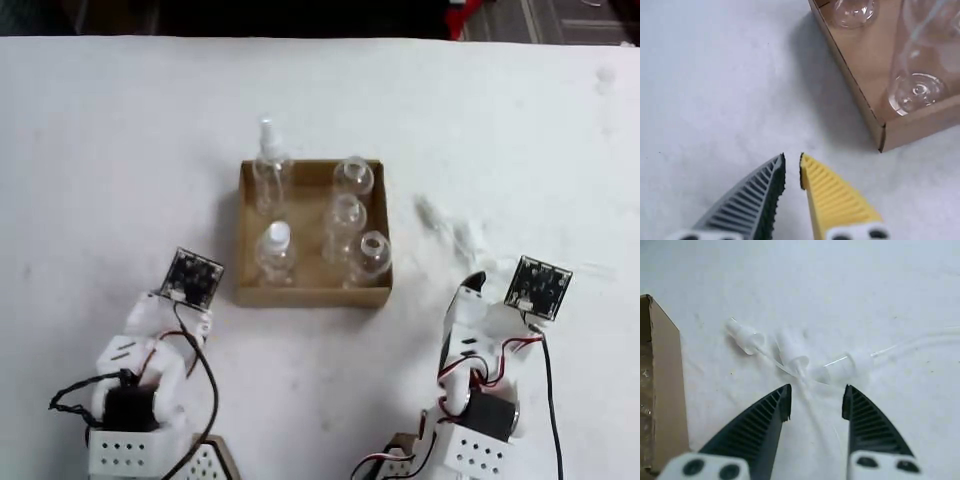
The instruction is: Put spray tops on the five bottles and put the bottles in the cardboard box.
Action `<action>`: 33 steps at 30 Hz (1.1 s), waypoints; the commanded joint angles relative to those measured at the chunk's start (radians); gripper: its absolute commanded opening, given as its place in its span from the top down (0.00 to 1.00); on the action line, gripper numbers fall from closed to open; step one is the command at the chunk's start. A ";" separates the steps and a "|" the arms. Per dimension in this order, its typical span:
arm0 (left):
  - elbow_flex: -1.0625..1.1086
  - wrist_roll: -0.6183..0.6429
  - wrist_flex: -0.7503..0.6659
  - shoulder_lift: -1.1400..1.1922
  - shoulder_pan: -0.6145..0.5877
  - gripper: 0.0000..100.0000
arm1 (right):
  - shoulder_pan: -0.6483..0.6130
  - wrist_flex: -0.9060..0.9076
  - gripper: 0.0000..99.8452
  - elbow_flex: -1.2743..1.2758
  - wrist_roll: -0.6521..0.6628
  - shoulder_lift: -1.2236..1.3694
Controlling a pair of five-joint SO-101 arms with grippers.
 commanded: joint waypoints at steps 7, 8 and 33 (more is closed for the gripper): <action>-0.002 0.023 -0.075 -0.010 -0.008 0.92 | 0.010 0.154 0.85 0.009 0.002 -0.002; -0.002 0.061 -0.089 -0.010 -0.013 0.92 | 0.010 0.157 0.85 0.009 0.002 -0.002; -0.075 0.133 -0.020 -0.007 -0.068 0.92 | 0.008 0.318 0.94 -0.466 0.018 0.088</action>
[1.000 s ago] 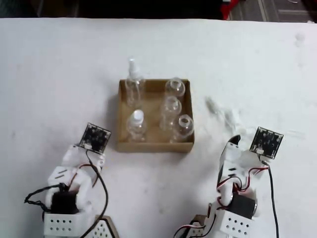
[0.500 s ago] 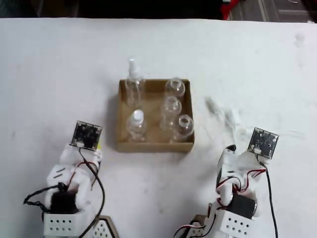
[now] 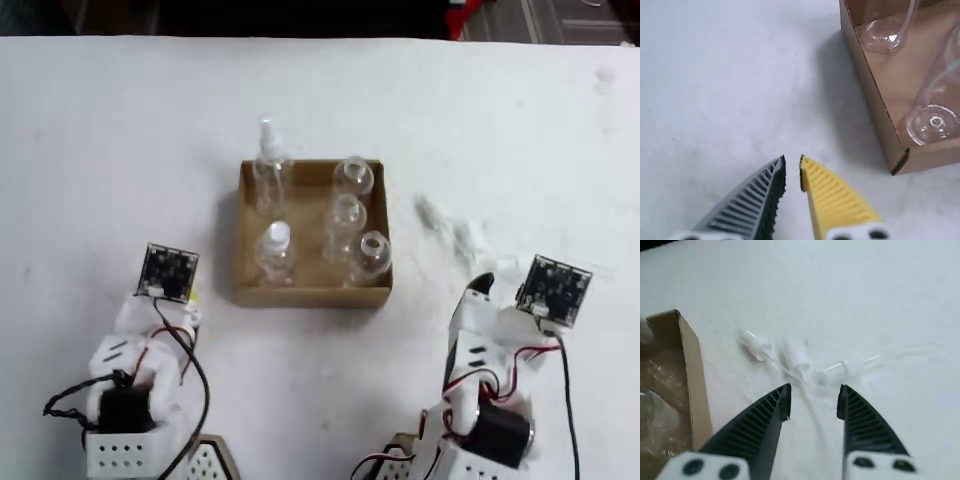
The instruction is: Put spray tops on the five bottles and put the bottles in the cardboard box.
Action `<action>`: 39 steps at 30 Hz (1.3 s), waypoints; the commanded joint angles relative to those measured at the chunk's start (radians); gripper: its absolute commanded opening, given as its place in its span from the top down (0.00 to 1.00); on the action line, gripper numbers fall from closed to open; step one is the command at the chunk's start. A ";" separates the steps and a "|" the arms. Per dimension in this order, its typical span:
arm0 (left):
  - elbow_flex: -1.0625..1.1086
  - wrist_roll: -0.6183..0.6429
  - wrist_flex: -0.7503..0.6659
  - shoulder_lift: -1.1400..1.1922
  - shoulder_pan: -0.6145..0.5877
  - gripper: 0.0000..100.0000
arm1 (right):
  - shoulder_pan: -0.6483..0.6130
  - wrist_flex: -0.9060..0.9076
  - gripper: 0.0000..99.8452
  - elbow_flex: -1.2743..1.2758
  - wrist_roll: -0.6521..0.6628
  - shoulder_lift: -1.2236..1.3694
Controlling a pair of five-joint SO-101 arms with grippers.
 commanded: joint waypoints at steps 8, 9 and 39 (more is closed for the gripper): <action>-0.051 0.008 0.034 -0.007 -0.012 0.92 | -0.007 -0.028 0.97 -0.443 0.399 0.656; -0.051 0.008 0.034 -0.007 -0.012 0.92 | -0.016 -0.028 0.97 -0.468 0.430 0.728; -0.480 -0.046 0.173 0.214 0.114 0.92 | -0.257 -0.189 0.97 -0.450 0.689 0.955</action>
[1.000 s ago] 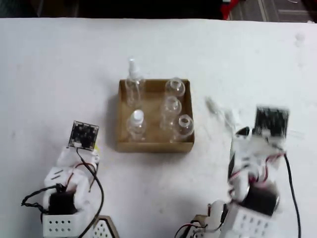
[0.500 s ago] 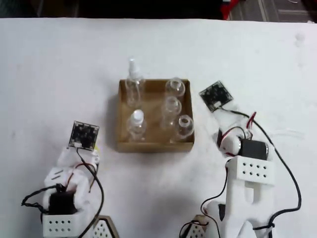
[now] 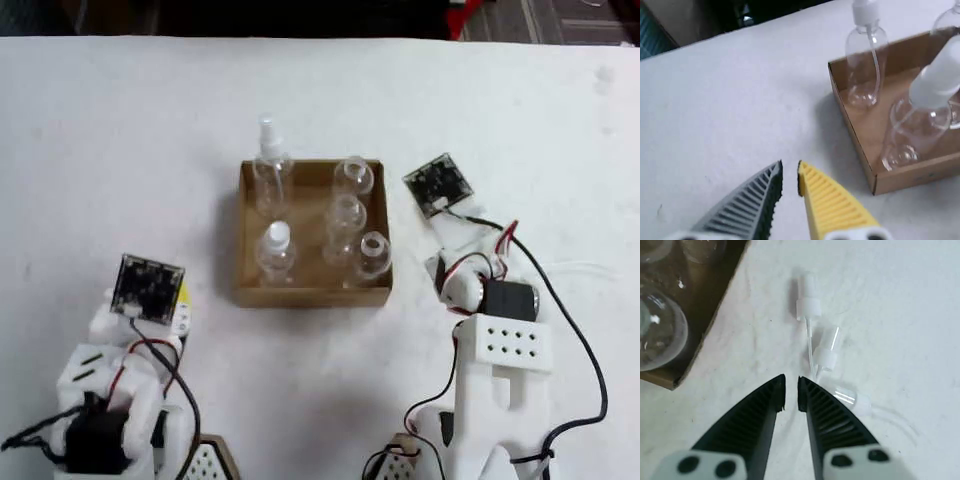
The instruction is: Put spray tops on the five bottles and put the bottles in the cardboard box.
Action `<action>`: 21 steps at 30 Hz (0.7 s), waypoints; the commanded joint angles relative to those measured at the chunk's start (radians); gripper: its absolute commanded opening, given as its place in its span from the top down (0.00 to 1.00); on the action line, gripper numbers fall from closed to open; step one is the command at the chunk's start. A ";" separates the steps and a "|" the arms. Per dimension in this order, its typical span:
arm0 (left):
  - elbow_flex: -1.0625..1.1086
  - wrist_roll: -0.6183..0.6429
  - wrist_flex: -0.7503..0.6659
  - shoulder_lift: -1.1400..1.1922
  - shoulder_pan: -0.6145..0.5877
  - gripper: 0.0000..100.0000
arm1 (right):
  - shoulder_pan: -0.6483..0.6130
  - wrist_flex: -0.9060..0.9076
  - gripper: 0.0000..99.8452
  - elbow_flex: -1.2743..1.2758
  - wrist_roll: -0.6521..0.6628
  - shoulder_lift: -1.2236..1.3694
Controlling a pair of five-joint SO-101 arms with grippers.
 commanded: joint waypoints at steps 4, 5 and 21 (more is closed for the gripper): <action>-0.233 -0.008 -0.081 0.450 0.071 0.92 | -0.044 -0.070 0.97 -0.038 -0.009 0.001; -0.281 -0.008 -0.080 0.522 0.070 0.92 | -0.038 -0.088 0.97 -0.038 -0.011 0.001; -0.222 -0.014 -0.307 0.728 0.068 0.92 | 0.062 0.156 0.97 -0.476 -0.115 0.334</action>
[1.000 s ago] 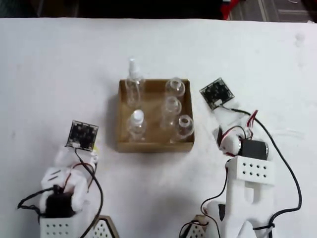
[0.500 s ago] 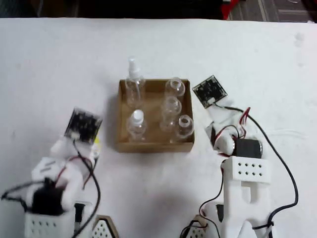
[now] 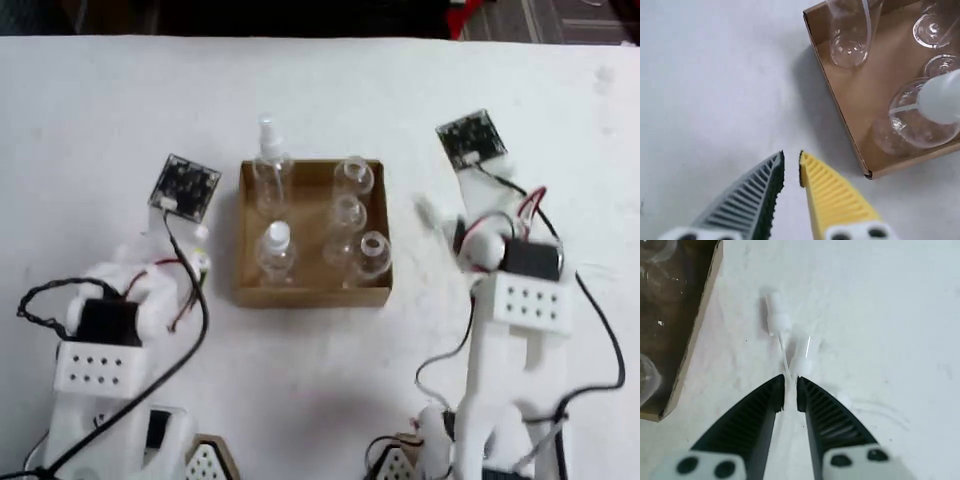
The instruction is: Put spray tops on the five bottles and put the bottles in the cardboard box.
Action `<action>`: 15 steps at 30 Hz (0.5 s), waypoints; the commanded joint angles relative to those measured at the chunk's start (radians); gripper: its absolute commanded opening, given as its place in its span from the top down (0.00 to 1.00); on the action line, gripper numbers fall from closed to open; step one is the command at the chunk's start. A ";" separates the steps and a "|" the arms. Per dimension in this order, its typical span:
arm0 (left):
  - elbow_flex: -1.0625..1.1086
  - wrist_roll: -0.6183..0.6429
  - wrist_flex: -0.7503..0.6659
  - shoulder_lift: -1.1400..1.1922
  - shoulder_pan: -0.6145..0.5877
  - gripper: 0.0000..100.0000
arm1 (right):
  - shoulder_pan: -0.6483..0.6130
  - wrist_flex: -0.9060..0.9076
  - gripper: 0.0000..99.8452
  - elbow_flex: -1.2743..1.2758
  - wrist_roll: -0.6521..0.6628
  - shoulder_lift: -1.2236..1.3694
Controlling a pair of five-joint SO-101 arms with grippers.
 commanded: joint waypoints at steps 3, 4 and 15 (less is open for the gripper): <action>0.161 -0.017 -0.175 -0.151 -0.007 0.92 | -0.045 0.050 0.97 -0.198 0.003 0.186; 0.181 -0.017 -0.184 -0.182 -0.016 0.92 | -0.059 0.058 0.97 -0.224 0.003 0.225; 0.330 -0.015 -0.301 -0.325 -0.024 0.92 | -0.090 0.070 0.85 -0.456 -0.035 0.621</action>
